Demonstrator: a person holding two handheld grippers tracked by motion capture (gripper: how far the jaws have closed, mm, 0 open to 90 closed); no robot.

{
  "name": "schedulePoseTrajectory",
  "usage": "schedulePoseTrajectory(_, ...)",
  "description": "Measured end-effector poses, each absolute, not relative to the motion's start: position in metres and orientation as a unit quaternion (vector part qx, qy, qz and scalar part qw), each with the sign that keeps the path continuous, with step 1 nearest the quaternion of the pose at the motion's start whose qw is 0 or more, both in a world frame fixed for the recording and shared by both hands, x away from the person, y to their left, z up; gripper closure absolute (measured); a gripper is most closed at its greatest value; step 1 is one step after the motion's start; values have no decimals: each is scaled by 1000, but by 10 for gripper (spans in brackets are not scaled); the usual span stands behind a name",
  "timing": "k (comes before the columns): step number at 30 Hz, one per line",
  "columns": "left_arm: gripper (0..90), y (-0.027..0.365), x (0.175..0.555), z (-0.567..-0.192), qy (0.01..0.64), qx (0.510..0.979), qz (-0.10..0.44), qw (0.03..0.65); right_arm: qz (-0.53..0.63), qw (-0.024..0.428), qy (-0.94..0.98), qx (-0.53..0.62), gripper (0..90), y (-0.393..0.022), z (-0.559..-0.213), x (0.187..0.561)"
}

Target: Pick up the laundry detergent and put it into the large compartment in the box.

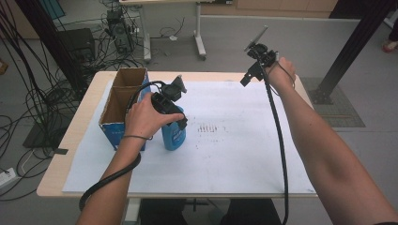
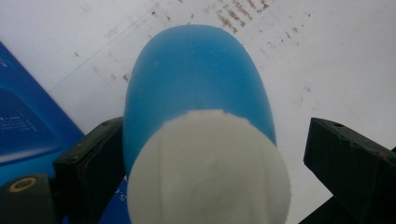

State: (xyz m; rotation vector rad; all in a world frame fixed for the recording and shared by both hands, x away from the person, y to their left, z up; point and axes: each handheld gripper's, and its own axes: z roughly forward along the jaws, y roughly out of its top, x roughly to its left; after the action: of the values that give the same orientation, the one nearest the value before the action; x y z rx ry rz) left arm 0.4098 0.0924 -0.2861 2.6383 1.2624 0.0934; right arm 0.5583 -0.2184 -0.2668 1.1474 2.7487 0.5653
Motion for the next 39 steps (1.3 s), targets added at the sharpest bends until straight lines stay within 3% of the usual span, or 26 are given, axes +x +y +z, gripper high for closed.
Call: schedulePoseTrajectory(39,74,91,408,-283,428,897,35,104,188,59,906,375,40,-216,-265,557)
